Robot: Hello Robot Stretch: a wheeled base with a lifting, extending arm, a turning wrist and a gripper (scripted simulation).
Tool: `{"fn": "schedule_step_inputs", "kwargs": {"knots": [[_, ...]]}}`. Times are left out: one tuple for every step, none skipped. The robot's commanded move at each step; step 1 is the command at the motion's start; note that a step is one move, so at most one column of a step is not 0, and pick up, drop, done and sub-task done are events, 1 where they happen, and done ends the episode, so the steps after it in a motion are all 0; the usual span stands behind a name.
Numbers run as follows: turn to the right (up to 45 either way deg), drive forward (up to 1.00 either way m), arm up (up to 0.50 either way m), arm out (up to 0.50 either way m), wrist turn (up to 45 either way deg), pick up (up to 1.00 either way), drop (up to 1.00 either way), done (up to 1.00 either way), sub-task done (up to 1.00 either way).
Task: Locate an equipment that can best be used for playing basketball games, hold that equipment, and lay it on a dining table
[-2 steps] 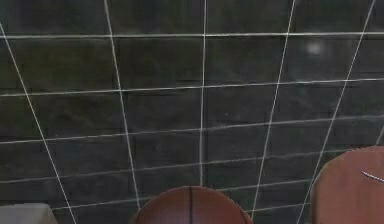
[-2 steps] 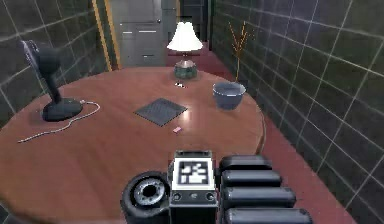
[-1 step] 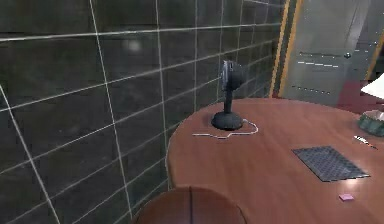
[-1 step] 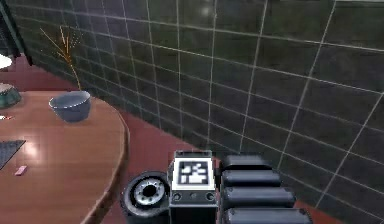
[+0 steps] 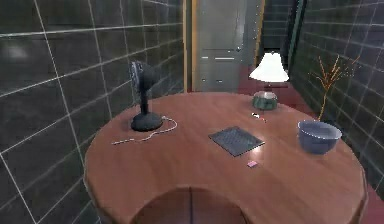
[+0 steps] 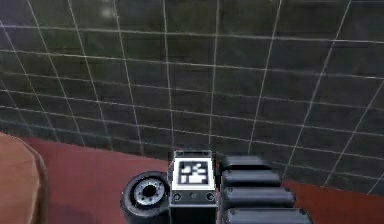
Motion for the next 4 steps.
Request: {"fn": "schedule_step_inputs", "kwargs": {"knots": [[-45.0,0.00,0.00,0.00,0.0,0.00,0.00,0.00,0.00],[-18.0,0.00,0.00,0.00,0.0,0.00,0.00,0.00,0.00],[45.0,0.00,0.00,0.00,0.0,0.00,0.00,0.00,0.00],[12.0,0.00,0.00,0.00,0.0,0.00,0.00,0.00,0.00]]}}
